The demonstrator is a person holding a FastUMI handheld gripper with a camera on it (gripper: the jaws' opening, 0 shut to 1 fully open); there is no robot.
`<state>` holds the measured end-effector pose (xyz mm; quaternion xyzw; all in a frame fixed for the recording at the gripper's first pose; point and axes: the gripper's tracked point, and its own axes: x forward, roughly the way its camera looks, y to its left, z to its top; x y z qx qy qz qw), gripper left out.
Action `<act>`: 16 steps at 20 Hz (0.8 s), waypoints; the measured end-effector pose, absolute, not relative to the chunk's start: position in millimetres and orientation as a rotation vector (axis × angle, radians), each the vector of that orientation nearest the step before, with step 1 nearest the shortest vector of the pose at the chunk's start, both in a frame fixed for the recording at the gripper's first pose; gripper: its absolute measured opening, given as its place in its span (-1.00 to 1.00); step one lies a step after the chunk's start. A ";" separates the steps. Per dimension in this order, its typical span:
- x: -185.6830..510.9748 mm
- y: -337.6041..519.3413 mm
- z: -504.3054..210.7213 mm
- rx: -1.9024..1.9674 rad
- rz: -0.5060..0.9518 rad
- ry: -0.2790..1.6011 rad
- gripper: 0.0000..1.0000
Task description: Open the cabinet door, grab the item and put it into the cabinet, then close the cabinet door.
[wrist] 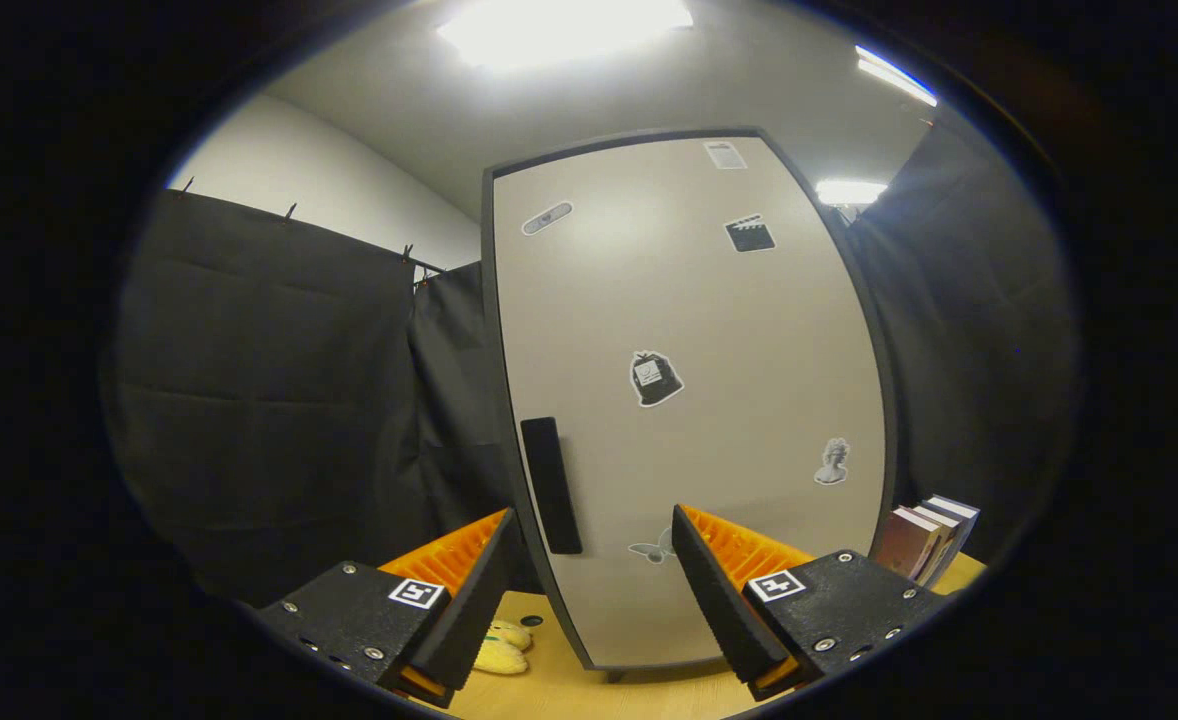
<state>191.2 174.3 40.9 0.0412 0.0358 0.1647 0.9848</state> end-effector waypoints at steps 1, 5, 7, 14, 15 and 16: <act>198.8 181.5 40.8 0.073 0.338 0.071 0.88; 224.9 207.7 32.0 0.012 0.360 0.097 0.87; 237.5 219.3 30.3 -0.004 0.367 0.095 0.86; 281.0 234.8 15.4 -0.067 0.308 0.114 0.58; 283.5 235.8 13.1 -0.077 0.305 0.127 0.47; 286.4 239.0 11.3 -0.084 0.308 0.135 0.41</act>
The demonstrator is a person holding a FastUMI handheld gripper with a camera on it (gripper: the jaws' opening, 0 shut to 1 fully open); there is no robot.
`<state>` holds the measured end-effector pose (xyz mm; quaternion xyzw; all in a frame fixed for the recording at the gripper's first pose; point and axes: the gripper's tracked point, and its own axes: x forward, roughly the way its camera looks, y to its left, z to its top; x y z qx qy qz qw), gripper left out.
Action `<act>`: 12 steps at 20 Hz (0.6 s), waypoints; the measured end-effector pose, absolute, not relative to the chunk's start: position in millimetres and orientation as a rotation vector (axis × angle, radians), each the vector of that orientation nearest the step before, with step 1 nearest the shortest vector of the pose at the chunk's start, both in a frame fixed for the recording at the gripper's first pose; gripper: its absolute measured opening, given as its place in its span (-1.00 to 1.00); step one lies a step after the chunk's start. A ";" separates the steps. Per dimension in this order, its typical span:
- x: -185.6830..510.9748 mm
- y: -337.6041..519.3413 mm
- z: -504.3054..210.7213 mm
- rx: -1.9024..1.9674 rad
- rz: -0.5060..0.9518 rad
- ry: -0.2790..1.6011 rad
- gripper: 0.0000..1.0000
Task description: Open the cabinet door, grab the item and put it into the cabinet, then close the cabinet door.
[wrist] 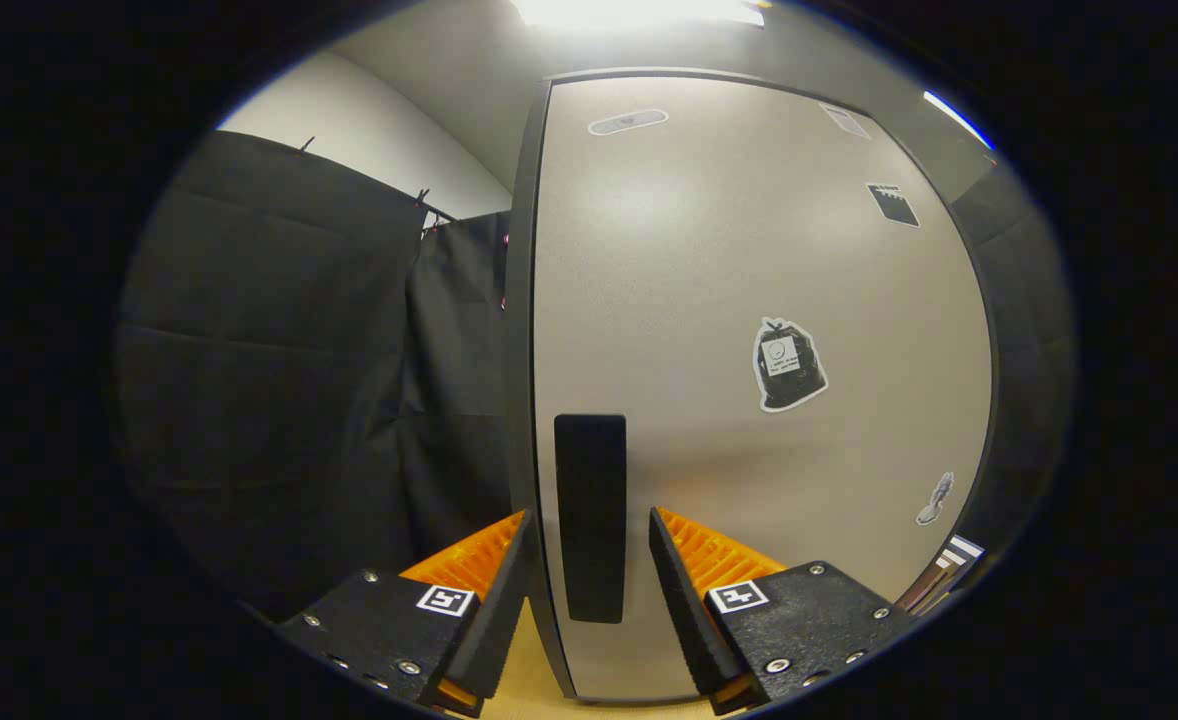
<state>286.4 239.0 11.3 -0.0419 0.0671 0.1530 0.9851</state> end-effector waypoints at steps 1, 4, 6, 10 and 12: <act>288.6 242.3 12.0 -0.089 0.310 0.133 0.29; 295.9 243.2 16.2 -0.120 0.277 0.117 0.13; 297.3 238.2 16.4 -0.122 0.237 0.118 -0.06; 298.0 237.0 15.6 -0.107 0.230 0.138 -0.41; 296.7 236.3 15.5 -0.114 0.236 0.143 -0.49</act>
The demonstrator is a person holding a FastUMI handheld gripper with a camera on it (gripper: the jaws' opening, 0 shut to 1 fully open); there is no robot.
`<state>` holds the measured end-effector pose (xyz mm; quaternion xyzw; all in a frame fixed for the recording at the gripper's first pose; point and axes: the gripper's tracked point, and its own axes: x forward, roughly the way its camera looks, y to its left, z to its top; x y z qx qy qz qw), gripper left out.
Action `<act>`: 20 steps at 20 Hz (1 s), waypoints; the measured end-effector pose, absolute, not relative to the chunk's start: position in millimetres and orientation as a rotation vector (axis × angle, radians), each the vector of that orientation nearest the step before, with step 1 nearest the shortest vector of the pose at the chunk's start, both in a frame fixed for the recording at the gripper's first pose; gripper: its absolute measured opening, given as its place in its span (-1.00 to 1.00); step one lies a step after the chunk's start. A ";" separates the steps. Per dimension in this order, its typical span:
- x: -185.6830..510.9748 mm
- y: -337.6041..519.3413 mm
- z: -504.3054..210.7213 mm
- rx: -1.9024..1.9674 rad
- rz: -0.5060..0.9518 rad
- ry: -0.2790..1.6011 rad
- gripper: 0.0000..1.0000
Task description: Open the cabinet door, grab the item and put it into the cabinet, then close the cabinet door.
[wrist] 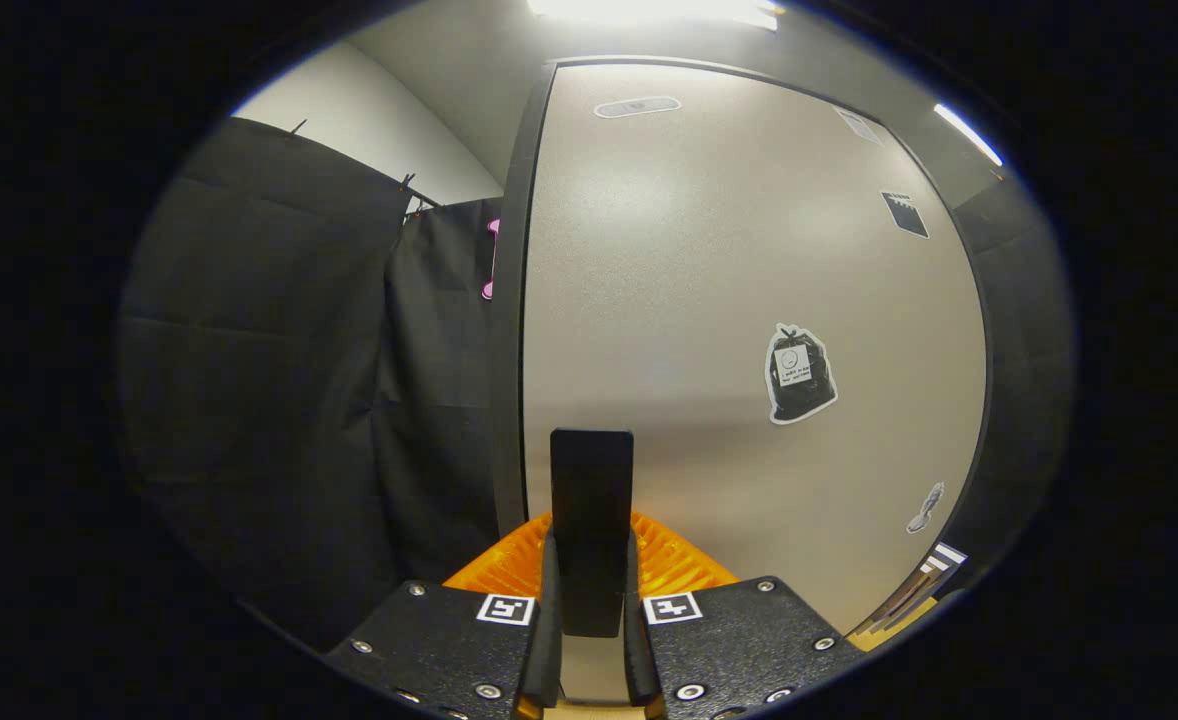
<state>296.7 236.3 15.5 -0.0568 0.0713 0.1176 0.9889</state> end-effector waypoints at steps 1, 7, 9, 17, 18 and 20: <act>296.0 235.8 14.9 -0.117 0.242 0.146 -0.51; 280.2 234.4 19.2 -0.094 0.289 0.152 -0.51; 273.9 233.1 20.9 -0.089 0.304 0.155 -0.51; 236.5 218.7 30.1 -0.064 0.362 0.179 -0.51; 229.9 215.3 31.1 -0.061 0.365 0.182 -0.51; 218.0 207.8 32.8 -0.054 0.369 0.185 -0.51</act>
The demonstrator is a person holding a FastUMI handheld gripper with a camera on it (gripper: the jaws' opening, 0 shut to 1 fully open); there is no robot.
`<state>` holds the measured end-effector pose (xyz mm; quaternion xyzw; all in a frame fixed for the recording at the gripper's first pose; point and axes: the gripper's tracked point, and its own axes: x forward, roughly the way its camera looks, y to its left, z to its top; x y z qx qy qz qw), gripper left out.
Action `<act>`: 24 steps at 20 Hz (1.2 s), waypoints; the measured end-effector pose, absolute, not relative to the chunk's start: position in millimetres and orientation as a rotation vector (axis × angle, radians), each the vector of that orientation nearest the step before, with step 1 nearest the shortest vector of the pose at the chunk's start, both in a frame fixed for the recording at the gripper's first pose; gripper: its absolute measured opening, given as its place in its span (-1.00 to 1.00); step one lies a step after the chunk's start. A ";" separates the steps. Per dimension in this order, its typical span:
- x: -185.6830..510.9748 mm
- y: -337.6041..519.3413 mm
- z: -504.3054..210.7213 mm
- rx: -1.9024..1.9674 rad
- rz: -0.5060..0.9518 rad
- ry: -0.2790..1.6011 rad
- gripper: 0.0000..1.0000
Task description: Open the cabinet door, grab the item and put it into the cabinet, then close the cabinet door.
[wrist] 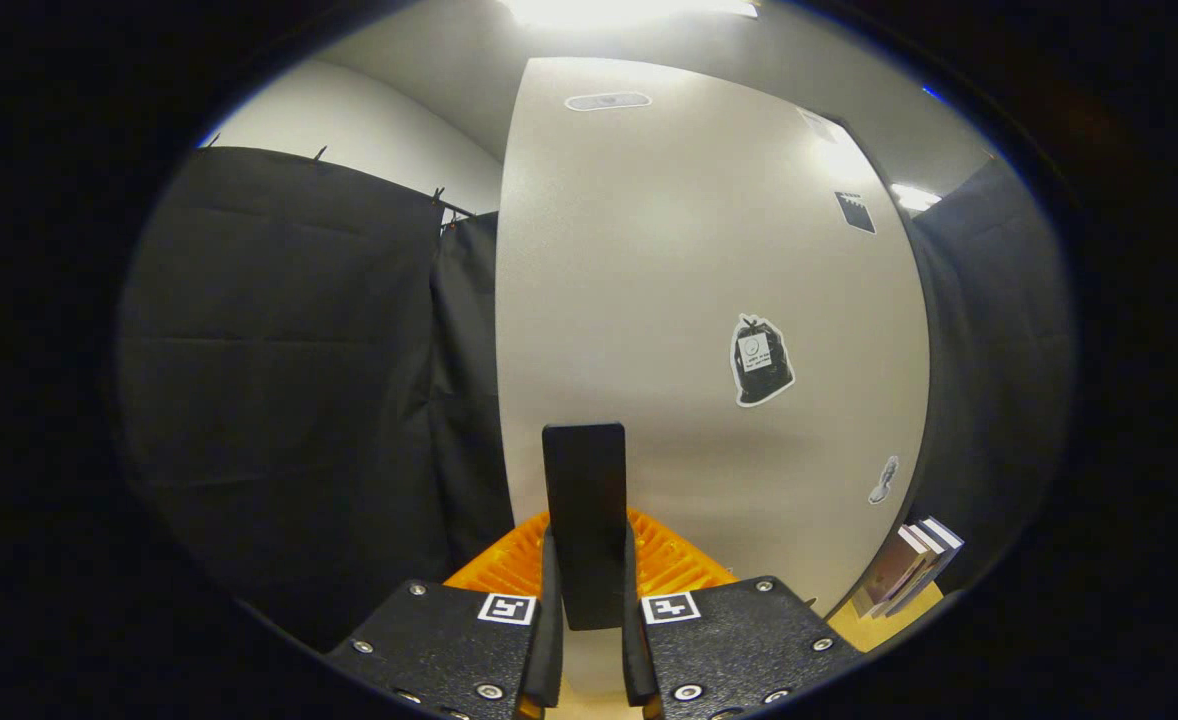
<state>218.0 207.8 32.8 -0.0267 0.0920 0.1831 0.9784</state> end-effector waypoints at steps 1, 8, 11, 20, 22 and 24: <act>214.2 203.6 33.5 -0.050 0.370 0.189 -0.51; 181.6 173.8 39.5 -0.049 0.359 0.206 -0.51; 169.5 159.6 41.9 -0.043 0.354 0.206 -0.51; 142.0 113.9 49.3 -0.014 0.339 0.196 -0.52; 136.9 103.5 50.7 -0.013 0.331 0.195 -0.53; 131.2 93.6 53.3 -0.018 0.322 0.196 -0.53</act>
